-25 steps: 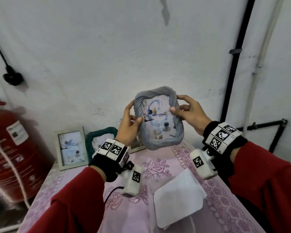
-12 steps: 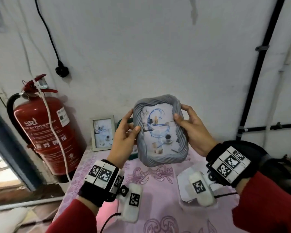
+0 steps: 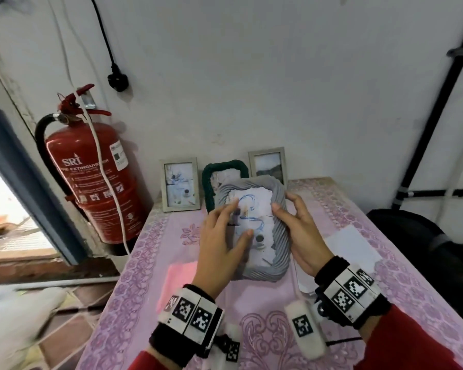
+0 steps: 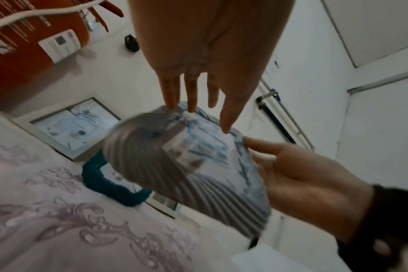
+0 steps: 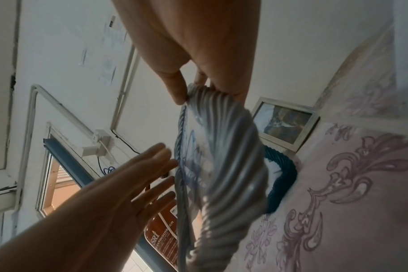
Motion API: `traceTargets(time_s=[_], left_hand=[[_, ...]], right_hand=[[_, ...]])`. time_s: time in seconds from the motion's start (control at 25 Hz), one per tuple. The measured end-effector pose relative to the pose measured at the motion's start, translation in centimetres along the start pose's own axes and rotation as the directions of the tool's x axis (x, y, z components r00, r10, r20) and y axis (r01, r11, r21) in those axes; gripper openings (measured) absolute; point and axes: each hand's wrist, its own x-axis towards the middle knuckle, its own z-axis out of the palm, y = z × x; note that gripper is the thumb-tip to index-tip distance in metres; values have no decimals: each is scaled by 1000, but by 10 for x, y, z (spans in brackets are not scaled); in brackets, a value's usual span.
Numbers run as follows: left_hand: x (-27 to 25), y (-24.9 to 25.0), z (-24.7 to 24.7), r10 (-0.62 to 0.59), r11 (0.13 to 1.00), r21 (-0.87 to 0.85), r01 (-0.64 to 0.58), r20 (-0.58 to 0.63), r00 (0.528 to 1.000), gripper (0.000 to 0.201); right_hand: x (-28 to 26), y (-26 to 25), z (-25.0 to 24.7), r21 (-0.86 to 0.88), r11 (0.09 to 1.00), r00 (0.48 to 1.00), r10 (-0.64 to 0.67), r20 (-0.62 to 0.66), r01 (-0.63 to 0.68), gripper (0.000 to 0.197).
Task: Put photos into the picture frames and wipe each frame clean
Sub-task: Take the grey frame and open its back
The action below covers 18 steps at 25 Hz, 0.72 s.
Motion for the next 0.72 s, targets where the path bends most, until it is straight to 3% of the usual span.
traceTargets(time_s=[0.2, 0.4, 0.56, 0.72], left_hand=[[-20, 12, 20, -11, 994, 105, 7, 34, 999, 58], [-24, 16, 27, -83, 979, -182, 95, 73, 994, 61], [-28, 9, 22, -166, 861, -479, 170, 51, 985, 42], [-38, -1, 15, -294, 745, -620, 247, 27, 956, 34]], right_hand=[[-8, 7, -2, 32, 999, 996, 24, 84, -27, 31], [-17, 14, -2, -81, 996, 991, 40, 128, -29, 29], [-23, 26, -4, -232, 973, 990, 33, 136, 0, 34], [-33, 43, -7, -566, 820, 996, -59, 74, 90, 42]])
